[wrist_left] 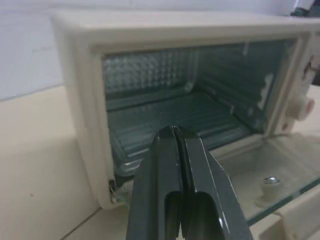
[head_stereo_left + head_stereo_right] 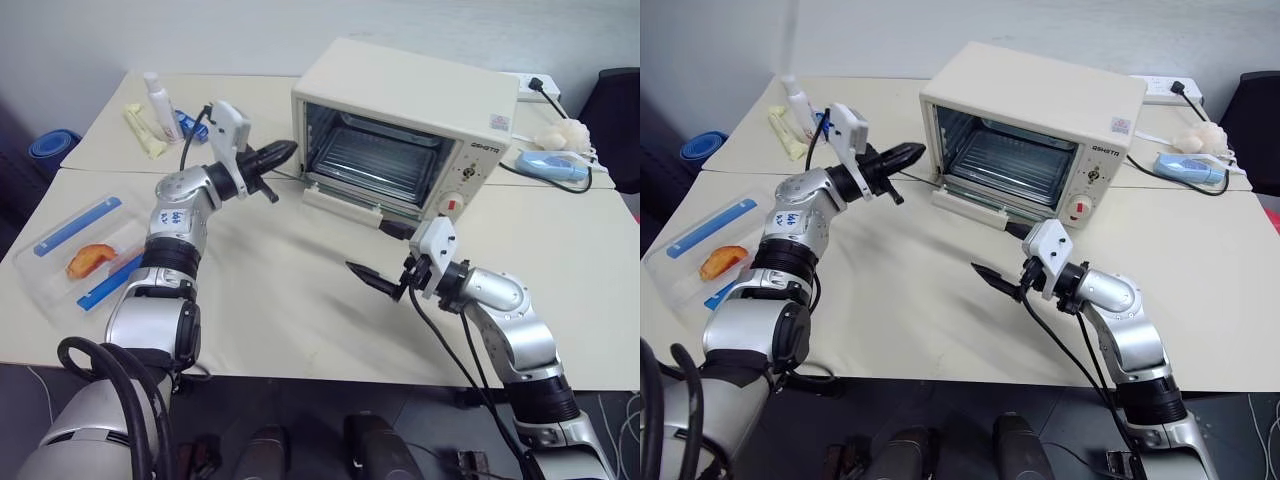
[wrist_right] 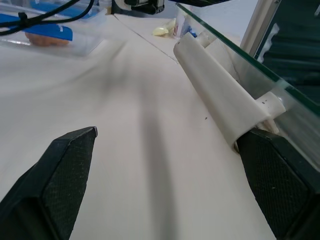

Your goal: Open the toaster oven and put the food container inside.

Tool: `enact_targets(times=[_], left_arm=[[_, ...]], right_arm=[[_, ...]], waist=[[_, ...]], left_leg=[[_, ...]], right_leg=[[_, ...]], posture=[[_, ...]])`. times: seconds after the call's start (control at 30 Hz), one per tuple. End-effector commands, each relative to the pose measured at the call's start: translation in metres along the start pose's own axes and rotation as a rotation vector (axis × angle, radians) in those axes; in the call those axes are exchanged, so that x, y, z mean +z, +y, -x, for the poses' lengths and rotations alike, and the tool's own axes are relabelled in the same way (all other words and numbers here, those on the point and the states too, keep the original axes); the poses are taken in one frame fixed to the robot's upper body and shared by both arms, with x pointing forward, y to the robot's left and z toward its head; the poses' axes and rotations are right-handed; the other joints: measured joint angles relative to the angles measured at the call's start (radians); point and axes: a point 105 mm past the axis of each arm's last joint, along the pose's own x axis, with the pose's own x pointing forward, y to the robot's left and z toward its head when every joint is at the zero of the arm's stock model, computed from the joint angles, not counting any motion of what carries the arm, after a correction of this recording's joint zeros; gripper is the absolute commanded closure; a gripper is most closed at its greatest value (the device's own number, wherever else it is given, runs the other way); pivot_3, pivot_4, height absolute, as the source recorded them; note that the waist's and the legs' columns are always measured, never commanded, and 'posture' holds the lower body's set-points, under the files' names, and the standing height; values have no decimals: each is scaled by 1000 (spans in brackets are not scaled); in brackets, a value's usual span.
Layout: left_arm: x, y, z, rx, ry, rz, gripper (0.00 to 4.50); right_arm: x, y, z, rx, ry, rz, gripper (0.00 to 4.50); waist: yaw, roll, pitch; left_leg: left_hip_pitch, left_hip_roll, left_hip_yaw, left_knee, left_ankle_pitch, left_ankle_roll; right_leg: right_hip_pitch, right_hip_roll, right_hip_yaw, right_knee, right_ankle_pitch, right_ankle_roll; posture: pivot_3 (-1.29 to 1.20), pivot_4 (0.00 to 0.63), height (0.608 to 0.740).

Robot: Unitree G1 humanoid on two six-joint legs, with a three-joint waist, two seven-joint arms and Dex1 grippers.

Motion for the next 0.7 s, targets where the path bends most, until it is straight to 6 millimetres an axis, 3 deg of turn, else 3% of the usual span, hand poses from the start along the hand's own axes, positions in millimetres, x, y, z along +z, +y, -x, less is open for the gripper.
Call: enact_targets(times=[0.03, 0.33, 0.5, 0.7], left_arm=[[6, -1, 2, -48, 45, -82, 4470], [-14, -10, 1, -83, 116, -89, 4470], [-43, -16, 4, -51, 198, -41, 4470], [-65, -26, 11, -8, 234, 33, 4470]], right_arm=[[13, 3, 15, -26, -35, 63, 0], [-6, 19, 78, -152, 55, 41, 0], [-4, 16, 115, -251, 82, 51, 0], [0, 10, 124, -276, 48, 69, 0]], waist=[[-1, 0, 0], [5, -1, 0], [1, 0, 0], [3, -1, 0]], left_leg=[[0, 0, 0, 0, 0, 0], [0, -1, 0, 6, -1, 2], [1, -1, 0, 7, -4, 6], [2, 0, -1, 8, -4, 7]], right_leg=[[0, 0, 0, 0, 0, 0], [3, -1, 0, 3, 1, 1], [4, 0, 1, 5, 1, 2], [4, 0, 3, 6, 1, 2]], posture=[[0, 150, 740], [0, 150, 740], [0, 150, 740], [0, 150, 740]])
